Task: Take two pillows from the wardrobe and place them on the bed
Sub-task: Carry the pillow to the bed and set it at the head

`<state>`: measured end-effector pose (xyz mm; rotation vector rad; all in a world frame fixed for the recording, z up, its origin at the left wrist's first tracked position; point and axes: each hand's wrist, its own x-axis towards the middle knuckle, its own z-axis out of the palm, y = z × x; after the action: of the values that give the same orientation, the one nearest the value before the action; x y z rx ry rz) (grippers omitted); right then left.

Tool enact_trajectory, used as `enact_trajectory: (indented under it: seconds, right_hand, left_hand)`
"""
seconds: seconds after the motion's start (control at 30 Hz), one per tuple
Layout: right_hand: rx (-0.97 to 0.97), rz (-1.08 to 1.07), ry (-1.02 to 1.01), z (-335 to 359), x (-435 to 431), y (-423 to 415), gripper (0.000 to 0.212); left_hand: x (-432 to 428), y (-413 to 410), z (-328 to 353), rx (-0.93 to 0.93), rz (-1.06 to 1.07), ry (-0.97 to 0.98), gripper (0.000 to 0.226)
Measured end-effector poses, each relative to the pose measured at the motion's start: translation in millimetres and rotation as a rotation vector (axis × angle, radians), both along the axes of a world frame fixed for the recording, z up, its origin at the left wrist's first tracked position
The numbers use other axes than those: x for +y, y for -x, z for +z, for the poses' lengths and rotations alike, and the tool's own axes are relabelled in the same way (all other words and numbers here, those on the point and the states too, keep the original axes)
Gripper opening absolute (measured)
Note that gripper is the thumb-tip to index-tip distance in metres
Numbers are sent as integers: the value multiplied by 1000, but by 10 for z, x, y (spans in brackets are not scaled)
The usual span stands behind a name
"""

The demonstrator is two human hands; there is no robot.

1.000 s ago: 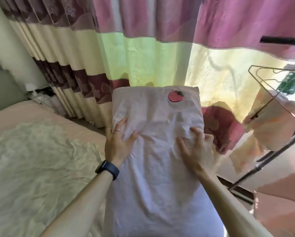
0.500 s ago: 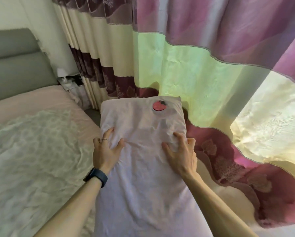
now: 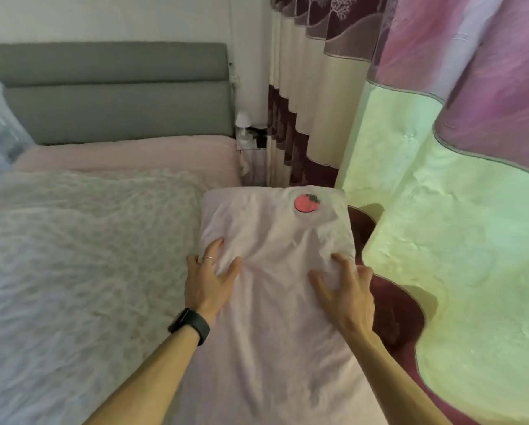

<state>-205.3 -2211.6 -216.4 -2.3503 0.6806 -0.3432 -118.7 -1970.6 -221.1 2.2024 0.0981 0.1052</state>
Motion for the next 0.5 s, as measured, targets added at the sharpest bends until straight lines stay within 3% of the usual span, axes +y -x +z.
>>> enact_trajectory:
  seconds: [0.5]
  right_hand:
    - [-4, 190, -34, -46, -752, -1566, 59]
  left_hand:
    - [-625, -966, 16, -47, 231, -19, 59]
